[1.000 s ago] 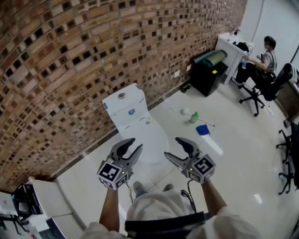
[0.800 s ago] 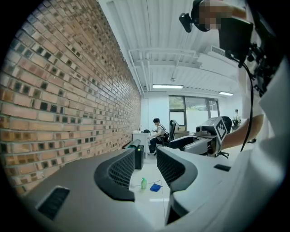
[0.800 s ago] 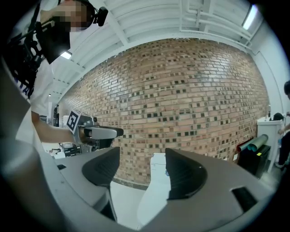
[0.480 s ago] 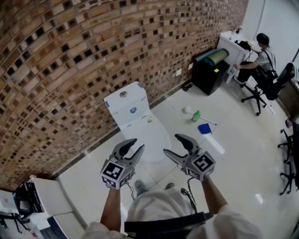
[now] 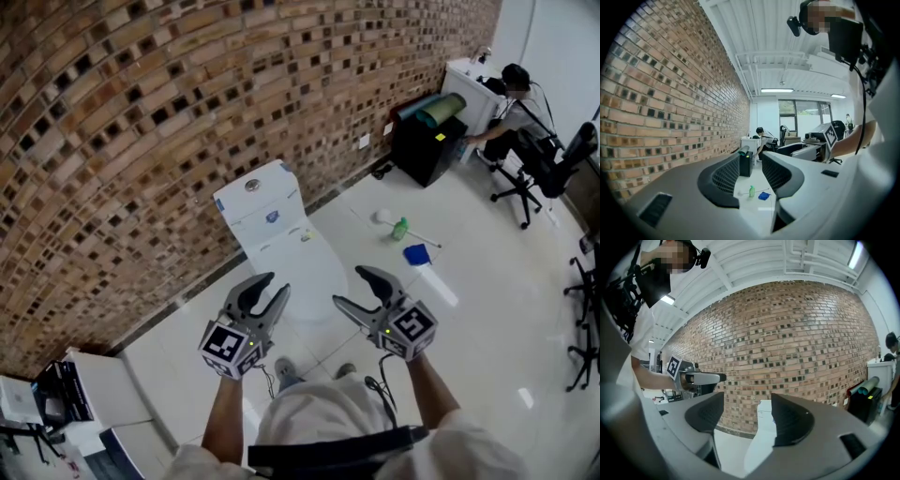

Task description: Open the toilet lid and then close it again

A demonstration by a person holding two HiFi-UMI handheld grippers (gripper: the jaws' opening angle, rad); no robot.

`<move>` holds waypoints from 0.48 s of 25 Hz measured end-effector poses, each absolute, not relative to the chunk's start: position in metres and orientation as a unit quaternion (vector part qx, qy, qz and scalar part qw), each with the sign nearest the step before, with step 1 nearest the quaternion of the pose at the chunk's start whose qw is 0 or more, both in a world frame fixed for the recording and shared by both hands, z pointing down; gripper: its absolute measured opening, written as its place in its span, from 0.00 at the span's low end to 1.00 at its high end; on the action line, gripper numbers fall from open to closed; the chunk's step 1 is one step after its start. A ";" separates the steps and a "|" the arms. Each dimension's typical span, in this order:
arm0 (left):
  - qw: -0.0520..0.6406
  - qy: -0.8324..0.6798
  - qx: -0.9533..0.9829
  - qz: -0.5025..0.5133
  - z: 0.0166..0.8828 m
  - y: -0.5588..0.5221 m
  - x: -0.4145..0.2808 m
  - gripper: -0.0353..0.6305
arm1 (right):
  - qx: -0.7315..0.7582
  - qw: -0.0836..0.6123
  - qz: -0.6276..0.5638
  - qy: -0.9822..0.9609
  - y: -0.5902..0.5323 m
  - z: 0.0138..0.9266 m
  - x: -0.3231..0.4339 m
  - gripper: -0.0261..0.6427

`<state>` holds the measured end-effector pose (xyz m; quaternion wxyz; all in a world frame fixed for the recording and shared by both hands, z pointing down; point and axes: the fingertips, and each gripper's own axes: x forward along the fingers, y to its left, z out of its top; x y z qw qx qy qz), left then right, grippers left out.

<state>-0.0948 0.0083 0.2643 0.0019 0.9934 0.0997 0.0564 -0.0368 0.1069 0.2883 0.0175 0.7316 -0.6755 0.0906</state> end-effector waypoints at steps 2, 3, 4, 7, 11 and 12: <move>0.001 0.100 0.993 0.063 0.266 0.014 -0.096 0.26 | 0.733 0.006 0.089 -0.675 0.112 0.289 -0.034 0.53; -0.001 0.098 0.993 0.063 0.266 0.016 -0.096 0.26 | 0.733 0.000 0.089 -0.675 0.115 0.290 -0.032 0.53; -0.003 0.096 0.993 0.061 0.265 0.018 -0.095 0.26 | 0.734 -0.006 0.092 -0.673 0.119 0.291 -0.030 0.53; 0.002 0.093 0.994 0.065 0.266 0.028 -0.095 0.26 | 0.738 -0.015 0.109 -0.666 0.134 0.297 -0.023 0.53; 0.017 0.083 0.993 0.088 0.286 0.039 -0.098 0.26 | 0.746 -0.027 0.132 -0.652 0.158 0.320 -0.013 0.53; 0.022 0.081 0.992 0.091 0.290 0.042 -0.098 0.26 | 0.749 -0.029 0.139 -0.647 0.164 0.327 -0.010 0.53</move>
